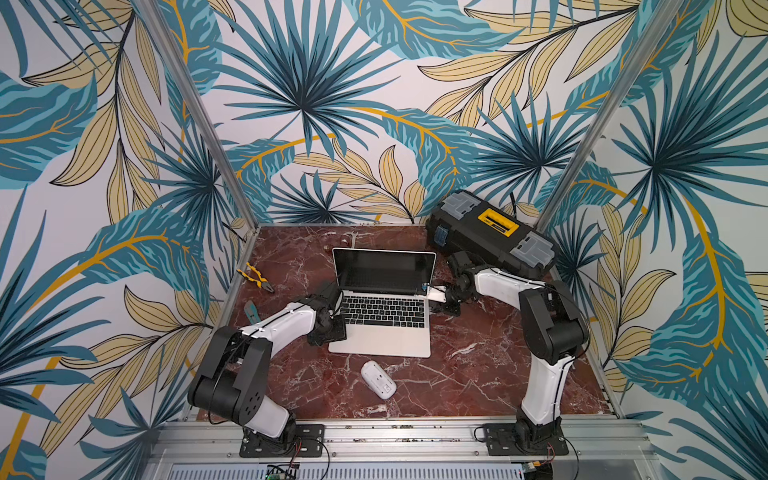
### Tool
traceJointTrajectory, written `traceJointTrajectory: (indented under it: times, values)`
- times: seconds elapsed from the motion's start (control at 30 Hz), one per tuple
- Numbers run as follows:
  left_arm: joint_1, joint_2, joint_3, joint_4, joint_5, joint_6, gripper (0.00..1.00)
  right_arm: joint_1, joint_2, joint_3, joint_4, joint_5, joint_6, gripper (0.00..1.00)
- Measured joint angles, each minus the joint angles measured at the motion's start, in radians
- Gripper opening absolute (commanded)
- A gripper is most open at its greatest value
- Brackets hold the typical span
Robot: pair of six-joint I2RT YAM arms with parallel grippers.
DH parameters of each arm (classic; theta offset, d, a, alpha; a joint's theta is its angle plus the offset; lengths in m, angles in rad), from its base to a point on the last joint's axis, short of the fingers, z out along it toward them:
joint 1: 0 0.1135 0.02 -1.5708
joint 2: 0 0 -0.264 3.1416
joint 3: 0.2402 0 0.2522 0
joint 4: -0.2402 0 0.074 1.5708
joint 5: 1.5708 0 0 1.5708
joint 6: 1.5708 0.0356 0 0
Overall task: Remove the wireless mouse receiver from the laptop
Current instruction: Take out the USB plug from the USB port, then adjust the mouse at the center of the board.
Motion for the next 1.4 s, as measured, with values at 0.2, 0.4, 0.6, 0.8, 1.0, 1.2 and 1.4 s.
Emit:
traceJointTrajectory:
  times: [0.2, 0.4, 0.6, 0.8, 1.0, 1.2, 1.4]
  values:
    - [0.009, 0.002, 0.000, 0.000, 0.015, 0.000, 0.64, -0.058, -0.036, -0.040, 0.008, 0.041, 0.024, 0.00]
    - [0.010, 0.001, -0.001, 0.001, 0.017, 0.000, 0.65, -0.064, -0.094, -0.116, 0.038, 0.051, 0.121, 0.00]
    - [0.012, -0.019, -0.024, 0.027, 0.015, 0.000, 0.65, -0.063, -0.224, -0.219, 0.128, 0.025, 0.346, 0.00]
    - [0.014, -0.114, -0.087, 0.042, 0.015, 0.000, 0.65, -0.057, -0.428, -0.395, 0.257, -0.041, 0.567, 0.00]
    - [-0.002, -0.283, -0.149, 0.108, 0.132, -0.015, 0.68, 0.005, -0.636, -0.536, 0.348, -0.114, 0.753, 0.00]
    - [-0.228, -0.306, -0.160, 0.179, 0.199, -0.041, 0.69, 0.121, -0.836, -0.658, 0.385, -0.148, 0.868, 0.00]
    - [-0.336, -0.219, -0.113, 0.166, 0.168, -0.045, 0.73, 0.221, -0.928, -0.714, 0.395, -0.152, 0.937, 0.00]
